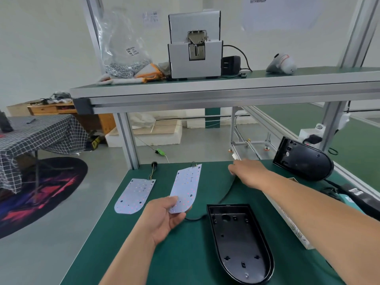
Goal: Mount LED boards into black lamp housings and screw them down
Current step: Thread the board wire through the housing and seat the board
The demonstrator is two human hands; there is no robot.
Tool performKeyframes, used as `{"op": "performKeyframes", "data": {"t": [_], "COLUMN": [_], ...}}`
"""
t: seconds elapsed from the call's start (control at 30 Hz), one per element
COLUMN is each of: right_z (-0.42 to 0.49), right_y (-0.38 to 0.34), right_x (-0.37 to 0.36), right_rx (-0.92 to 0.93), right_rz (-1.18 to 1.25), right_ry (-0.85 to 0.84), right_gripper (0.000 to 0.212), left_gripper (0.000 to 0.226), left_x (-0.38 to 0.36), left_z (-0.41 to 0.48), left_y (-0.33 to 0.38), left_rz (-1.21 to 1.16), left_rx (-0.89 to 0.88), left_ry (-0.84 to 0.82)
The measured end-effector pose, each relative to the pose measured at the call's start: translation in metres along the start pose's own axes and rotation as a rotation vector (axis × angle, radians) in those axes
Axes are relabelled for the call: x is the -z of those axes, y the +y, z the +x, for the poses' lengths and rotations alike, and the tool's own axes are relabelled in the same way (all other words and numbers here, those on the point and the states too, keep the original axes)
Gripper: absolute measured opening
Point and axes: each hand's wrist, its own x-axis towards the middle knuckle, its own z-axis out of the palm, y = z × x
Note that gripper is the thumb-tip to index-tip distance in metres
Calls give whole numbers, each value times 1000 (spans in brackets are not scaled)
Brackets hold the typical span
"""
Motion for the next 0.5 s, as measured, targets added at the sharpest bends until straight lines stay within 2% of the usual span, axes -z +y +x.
{"op": "performKeyframes", "data": {"t": [0.13, 0.27, 0.37, 0.47, 0.5], "right_z": [-11, -23, -35, -47, -51], "right_y": [3, 5, 2, -5, -8], "right_x": [-1, 7, 11, 24, 31], "right_rx": [75, 103, 61, -8, -35], "right_rz": [111, 77, 84, 148, 169], "right_ry": [-3, -64, 69, 267, 333], "right_gripper": [32, 28, 28, 7, 9], "left_gripper": [24, 22, 19, 16, 16], "left_x": [-1, -1, -1, -3, -4], "left_z": [5, 6, 7, 7, 7], "left_y": [-5, -7, -9, -10, -11], "left_rz": [53, 62, 75, 109, 116], "left_rx": [-36, -57, -85, -120, -130], "left_ry": [35, 70, 74, 61, 56]}}
